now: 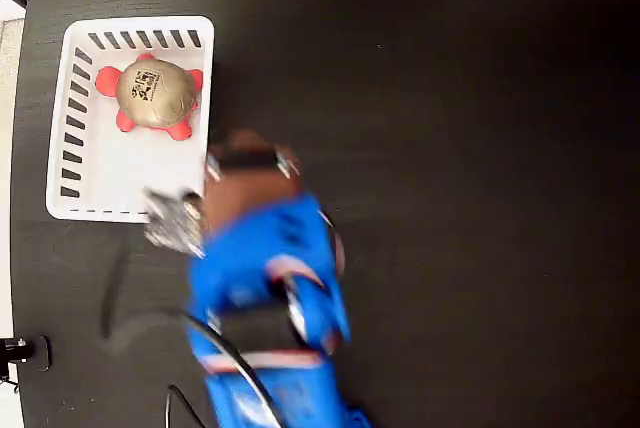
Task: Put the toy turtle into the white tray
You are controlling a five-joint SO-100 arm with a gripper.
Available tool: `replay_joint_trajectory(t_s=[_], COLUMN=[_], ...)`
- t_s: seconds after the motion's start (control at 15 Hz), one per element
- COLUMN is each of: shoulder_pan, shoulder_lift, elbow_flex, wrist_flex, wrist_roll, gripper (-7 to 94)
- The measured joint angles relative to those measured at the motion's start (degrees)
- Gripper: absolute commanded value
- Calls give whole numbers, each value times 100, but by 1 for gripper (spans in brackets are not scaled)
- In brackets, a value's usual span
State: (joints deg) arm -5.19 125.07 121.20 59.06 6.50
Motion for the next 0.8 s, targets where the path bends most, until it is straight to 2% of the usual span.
replay_joint_trajectory(t_s=[0.2, 0.47, 0.8], shoulder_pan=[114, 237, 237], shoulder_lift=[1433, 3305, 5326], elbow_flex=[1978, 3876, 4623], wrist_flex=[-422, -475, 536], wrist_roll=[-141, -290, -316], gripper=[0, 0, 0])
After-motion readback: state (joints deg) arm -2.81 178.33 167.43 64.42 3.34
